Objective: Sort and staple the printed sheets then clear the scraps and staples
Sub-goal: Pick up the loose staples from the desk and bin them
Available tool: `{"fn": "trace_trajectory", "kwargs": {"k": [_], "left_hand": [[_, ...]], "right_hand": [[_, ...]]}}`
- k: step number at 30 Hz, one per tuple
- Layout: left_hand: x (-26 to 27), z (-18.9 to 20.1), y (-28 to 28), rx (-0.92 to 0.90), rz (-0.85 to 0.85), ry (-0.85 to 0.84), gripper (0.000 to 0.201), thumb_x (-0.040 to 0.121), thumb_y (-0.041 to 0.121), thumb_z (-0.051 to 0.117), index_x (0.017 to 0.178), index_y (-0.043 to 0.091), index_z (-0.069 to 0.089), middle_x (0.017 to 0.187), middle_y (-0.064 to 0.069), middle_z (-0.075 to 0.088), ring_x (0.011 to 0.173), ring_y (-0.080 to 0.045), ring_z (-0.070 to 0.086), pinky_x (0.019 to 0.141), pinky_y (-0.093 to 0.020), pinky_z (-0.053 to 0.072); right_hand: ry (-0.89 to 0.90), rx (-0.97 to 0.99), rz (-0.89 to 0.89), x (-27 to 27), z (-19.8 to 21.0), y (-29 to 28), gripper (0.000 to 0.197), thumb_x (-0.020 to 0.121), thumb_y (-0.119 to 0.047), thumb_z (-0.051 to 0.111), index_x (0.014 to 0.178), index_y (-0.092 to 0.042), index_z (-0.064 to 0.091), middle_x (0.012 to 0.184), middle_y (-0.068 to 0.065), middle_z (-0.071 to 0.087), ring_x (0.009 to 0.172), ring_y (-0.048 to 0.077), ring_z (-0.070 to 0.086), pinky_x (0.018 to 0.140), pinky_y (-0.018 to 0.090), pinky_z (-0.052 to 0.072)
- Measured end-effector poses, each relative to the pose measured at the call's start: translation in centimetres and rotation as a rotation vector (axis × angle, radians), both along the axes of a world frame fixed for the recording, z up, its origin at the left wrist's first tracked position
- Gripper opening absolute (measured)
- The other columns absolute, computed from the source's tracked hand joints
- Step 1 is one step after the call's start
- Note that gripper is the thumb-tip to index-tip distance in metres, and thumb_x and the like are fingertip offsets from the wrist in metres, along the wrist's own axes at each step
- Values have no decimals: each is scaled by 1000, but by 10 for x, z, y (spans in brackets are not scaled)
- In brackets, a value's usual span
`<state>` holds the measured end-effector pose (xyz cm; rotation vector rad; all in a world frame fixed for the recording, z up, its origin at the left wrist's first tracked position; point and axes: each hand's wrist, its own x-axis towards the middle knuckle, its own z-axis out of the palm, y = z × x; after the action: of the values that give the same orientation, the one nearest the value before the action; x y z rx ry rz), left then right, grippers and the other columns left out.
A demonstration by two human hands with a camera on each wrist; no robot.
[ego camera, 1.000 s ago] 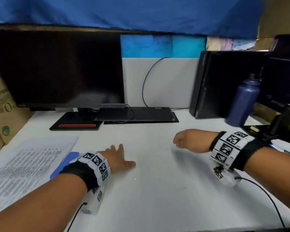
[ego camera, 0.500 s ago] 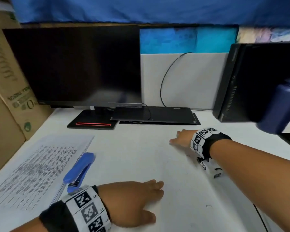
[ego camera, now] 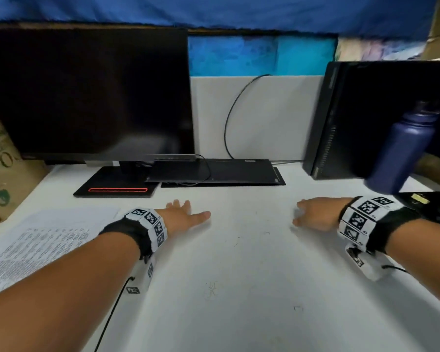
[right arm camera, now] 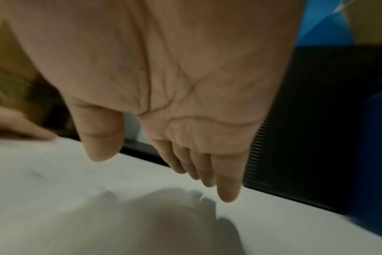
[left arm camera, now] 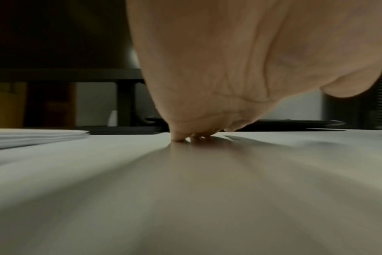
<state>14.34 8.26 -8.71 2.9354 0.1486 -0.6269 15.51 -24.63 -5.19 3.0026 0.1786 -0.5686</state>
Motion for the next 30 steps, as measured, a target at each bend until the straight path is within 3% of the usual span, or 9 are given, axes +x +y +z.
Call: {"fn": "trace_trajectory", "kwargs": {"k": [3,6,12,14,16,18,23,28,30], "left_hand": [[-9,3,-36,38,-142,53,102,84,87,22,161,27,-7,168,-3,-18,156,-24,-12,124,-55,0],[-25,1,-62,33,-299,86,111,79,91,26,160,25,-12,166,-3,-24,155,-27,-15,125,-53,2],[-80,4,-70,-63,-579,176,108,87,81,38,157,22,-21,161,6,-33,151,-15,-26,125,-35,-5],[-93,5,-60,-99,-604,157,102,91,75,41,158,24,-18,163,11,-28,151,-7,-22,123,-26,-4],[-102,9,-49,-97,-601,79,91,98,63,43,160,25,-11,167,13,-17,152,-2,-11,122,-22,2],[-110,11,-42,-53,-607,-25,77,101,53,45,161,31,3,169,14,-1,154,-6,4,124,-27,13],[-121,9,-46,-25,-553,-93,47,99,37,54,144,41,40,134,9,44,116,-19,54,97,-40,51],[-123,0,-49,-59,-536,-202,23,99,22,54,119,27,65,117,11,55,102,-15,59,92,-34,51],[-123,0,-47,-83,-536,-226,19,99,25,54,113,28,67,114,13,59,100,-12,59,90,-31,51]], "right_hand": [[15,-143,-173,4,-17,-54,86,85,-77,35,141,-13,50,146,10,50,129,27,52,111,41,37],[46,-117,-216,-4,-31,-52,119,69,-95,21,157,-15,17,164,11,16,148,29,26,118,48,22],[199,83,215,-63,-36,25,119,72,-94,20,156,-16,-14,163,4,-22,153,21,-10,124,47,8],[300,196,324,-65,-20,36,107,86,-81,31,158,-13,-8,165,2,-14,154,19,-4,125,42,9],[221,272,324,-53,-9,35,77,94,-65,42,149,-13,28,159,-7,23,147,25,28,118,40,28],[40,195,302,-42,-2,31,43,93,-56,48,116,-20,47,120,-10,49,112,23,55,96,38,47],[-11,12,279,-46,0,50,39,91,-47,54,119,-21,58,118,1,53,91,19,57,75,31,50],[-37,54,471,-72,-20,89,26,93,-17,52,118,-19,60,115,2,52,74,10,45,72,27,43],[-41,129,507,-74,-23,94,33,91,-11,54,122,-22,60,116,-1,56,89,14,52,77,27,44]]}}
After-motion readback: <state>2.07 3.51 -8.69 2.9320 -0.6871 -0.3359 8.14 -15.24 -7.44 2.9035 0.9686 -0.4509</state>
